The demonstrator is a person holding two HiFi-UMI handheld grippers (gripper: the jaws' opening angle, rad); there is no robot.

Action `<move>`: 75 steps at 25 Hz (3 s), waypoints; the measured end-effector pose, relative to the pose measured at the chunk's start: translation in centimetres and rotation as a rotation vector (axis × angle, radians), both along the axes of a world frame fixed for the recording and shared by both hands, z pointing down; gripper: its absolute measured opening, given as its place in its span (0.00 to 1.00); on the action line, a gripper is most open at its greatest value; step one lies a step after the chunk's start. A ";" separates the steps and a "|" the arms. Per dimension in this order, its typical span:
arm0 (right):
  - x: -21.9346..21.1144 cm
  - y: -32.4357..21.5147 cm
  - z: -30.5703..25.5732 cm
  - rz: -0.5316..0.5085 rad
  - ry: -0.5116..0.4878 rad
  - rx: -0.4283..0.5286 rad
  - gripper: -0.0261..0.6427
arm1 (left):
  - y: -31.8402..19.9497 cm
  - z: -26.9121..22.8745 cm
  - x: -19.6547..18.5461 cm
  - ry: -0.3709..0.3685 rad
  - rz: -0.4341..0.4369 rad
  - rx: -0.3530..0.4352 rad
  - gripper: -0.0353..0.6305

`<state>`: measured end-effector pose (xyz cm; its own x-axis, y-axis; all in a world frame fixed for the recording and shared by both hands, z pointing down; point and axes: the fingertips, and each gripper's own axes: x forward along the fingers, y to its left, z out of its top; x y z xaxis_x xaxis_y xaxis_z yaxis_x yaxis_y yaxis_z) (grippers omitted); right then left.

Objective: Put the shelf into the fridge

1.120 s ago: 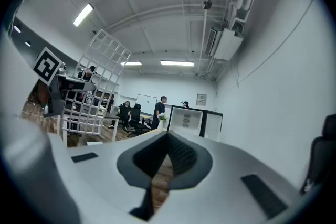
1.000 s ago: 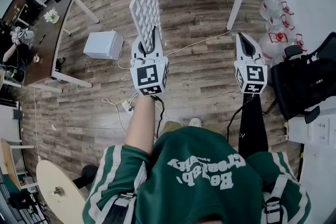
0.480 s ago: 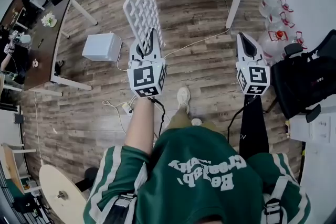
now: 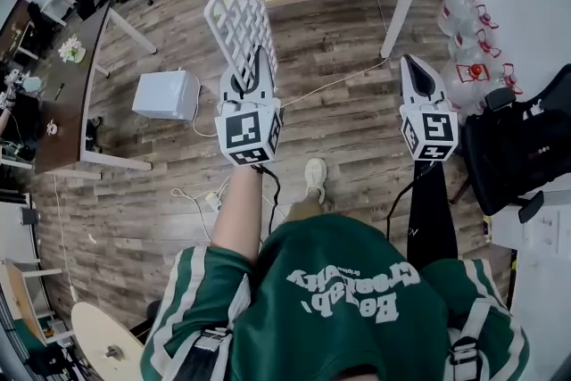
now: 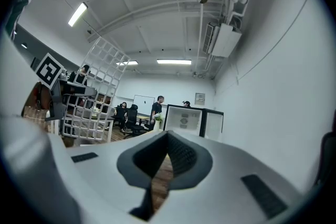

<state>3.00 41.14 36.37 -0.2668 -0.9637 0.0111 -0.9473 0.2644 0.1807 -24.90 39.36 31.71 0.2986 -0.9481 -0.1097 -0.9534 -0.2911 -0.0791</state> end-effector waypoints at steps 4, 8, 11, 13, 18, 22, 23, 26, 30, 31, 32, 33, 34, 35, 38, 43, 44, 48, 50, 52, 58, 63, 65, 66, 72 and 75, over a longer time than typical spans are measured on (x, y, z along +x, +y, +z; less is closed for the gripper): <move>-0.4 -5.0 -0.5 0.019 0.014 -0.003 0.04 | -5.2 -0.4 0.0 -0.005 0.035 0.011 0.09; -0.6 -9.4 -0.8 0.044 0.017 -0.006 0.04 | -10.3 -0.5 -0.2 -0.010 0.052 0.009 0.09; -0.7 -12.4 -1.2 0.064 0.011 -0.003 0.04 | -13.9 -0.6 -0.4 -0.004 0.074 -0.001 0.09; -0.9 -14.4 -1.3 0.078 0.009 -0.001 0.04 | -16.1 -0.6 -0.5 -0.003 0.085 0.000 0.09; -1.3 -18.4 -1.3 0.104 0.004 0.006 0.04 | -20.7 -0.5 -0.4 0.005 0.121 0.007 0.09; -2.0 -20.7 -0.8 0.108 0.006 0.002 0.04 | -23.4 -0.1 -0.5 0.000 0.135 0.013 0.09; -2.0 -21.1 -0.6 0.110 0.008 -0.002 0.04 | -24.0 0.1 -0.5 0.000 0.136 0.010 0.09; -2.0 -22.4 0.1 0.115 0.009 -0.015 0.04 | -25.5 0.7 -0.4 0.000 0.135 -0.003 0.09; -2.0 -24.2 0.4 0.109 0.005 -0.023 0.04 | -26.8 1.2 0.0 -0.007 0.147 -0.011 0.09; -2.0 -24.8 0.4 0.105 0.003 -0.023 0.04 | -27.1 1.3 0.1 -0.009 0.148 -0.012 0.09; -2.1 -25.4 0.4 0.100 0.003 -0.023 0.04 | -27.6 1.4 0.2 -0.010 0.147 -0.013 0.09; -2.1 -26.0 0.4 0.095 0.002 -0.021 0.04 | -28.1 1.4 0.3 -0.010 0.147 -0.013 0.09; -2.2 -26.6 0.4 0.089 0.003 -0.019 0.04 | -28.6 1.5 0.4 -0.009 0.146 -0.014 0.09; -2.3 -27.3 0.3 0.084 0.004 -0.017 0.04 | -29.1 1.5 0.5 -0.009 0.146 -0.013 0.09; -2.2 -29.3 0.2 0.069 0.005 -0.010 0.04 | -30.7 1.5 0.8 -0.012 0.140 -0.010 0.09; -1.1 -33.3 0.1 0.056 -0.001 0.007 0.04 | -34.2 1.7 2.3 -0.014 0.142 -0.007 0.09; -0.9 -34.2 0.1 0.053 0.001 0.008 0.04 | -35.0 1.9 2.7 -0.017 0.143 -0.009 0.09; 0.6 -38.6 0.2 0.034 -0.001 0.014 0.04 | -38.8 2.4 4.5 -0.011 0.139 -0.020 0.09; 1.9 -40.9 -0.1 0.027 0.001 0.021 0.04 | -40.8 2.6 6.1 -0.003 0.143 -0.022 0.09; 3.1 -43.3 -0.3 0.023 -0.001 0.028 0.04 | -42.9 2.8 7.5 -0.005 0.146 -0.023 0.09; 5.3 -50.8 -0.2 -0.029 -0.006 0.019 0.04 | -48.8 3.9 10.2 -0.007 0.106 -0.058 0.09; 6.2 -56.1 -0.2 -0.070 -0.009 0.009 0.04 | -53.0 4.6 11.9 0.033 0.077 -0.090 0.09; 6.4 -57.7 0.0 -0.088 -0.007 0.005 0.04 | -54.3 4.9 12.4 0.049 0.063 -0.101 0.09; 6.5 -58.5 0.1 -0.097 -0.008 0.003 0.04 | -54.8 5.1 12.6 0.055 0.057 -0.107 0.09; 7.0 -62.2 0.6 -0.147 -0.010 -0.005 0.04 | -57.7 6.4 13.8 0.098 0.024 -0.138 0.09; 7.5 -63.6 1.0 -0.162 -0.014 -0.010 0.04 | -58.8 7.0 14.4 0.117 0.007 -0.153 0.09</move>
